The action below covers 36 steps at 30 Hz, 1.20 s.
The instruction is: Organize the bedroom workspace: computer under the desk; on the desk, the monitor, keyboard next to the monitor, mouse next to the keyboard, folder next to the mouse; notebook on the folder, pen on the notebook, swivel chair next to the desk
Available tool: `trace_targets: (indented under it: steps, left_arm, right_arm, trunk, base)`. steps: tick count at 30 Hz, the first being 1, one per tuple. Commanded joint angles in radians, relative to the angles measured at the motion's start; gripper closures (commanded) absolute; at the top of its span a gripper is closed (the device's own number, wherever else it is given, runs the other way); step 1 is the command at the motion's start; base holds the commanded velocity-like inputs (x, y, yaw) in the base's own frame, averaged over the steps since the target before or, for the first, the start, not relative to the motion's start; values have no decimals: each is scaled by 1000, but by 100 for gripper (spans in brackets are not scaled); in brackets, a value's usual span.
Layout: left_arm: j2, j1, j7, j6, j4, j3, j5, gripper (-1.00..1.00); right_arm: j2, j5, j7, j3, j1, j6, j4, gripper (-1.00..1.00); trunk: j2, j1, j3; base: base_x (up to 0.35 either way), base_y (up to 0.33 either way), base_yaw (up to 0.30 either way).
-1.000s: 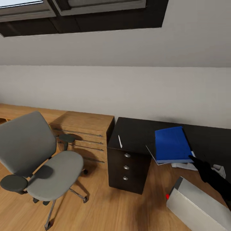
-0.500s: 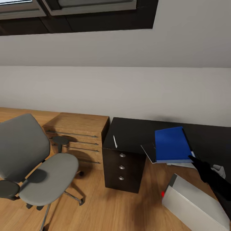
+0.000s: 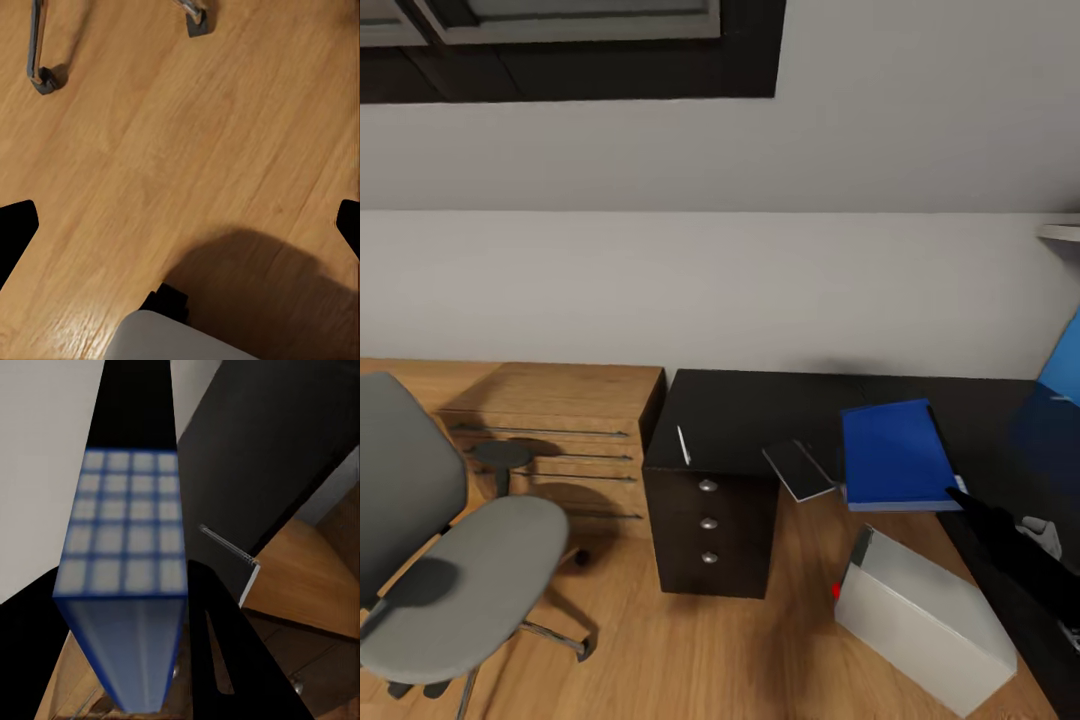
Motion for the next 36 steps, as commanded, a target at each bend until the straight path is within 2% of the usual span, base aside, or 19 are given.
trace_targets:
  steps: [1, 24, 27, 32, 34, 35, 36]
  left_arm:
    - [1, 0, 7, -6, 0, -7, 11, -100]
    - [-2, 0, 7, -6, 28, -10, 12, -100]
    - [-2, 0, 7, -6, 29, -10, 12, -100]
    - [-2, 0, 7, -6, 29, -10, 12, -100]
    - [-1, 0, 7, -6, 31, -10, 12, -100]
    - [-1, 0, 7, -6, 39, -10, 12, -100]
    - [-1, 0, 7, -6, 42, -10, 12, -100]
  right_arm:
    - [0, 3, 5, -2, -1, 6, 1, 100]
    - [1, 4, 4, 11, -1, 4, 0, 100]
    - [1, 33, 4, 12, -1, 5, 1, 100]
    - [2, 45, 6, 11, -1, -3, 1, 100]
    - [5, 50, 2, 28, -3, -34, 1, 100]
    - [11, 59, -2, 73, -11, -85, 2, 100]
    - [14, 62, -4, 93, -16, -109, 5, 100]
  trunk:
    - [-1, 0, 0]
    - [-1, 0, 12]
    - [-1, 0, 14]
    - [-1, 0, 14]
    - [-1, 0, 14]
    - [-1, 0, 14]
    - [-1, 0, 14]
  base:
    - [0, 0, -249]
    - [0, 0, -249]
    - [0, 0, -194]
    - [0, 0, -36]
    - [0, 0, -7]
    - [0, 0, -3]
    - [0, 0, -2]
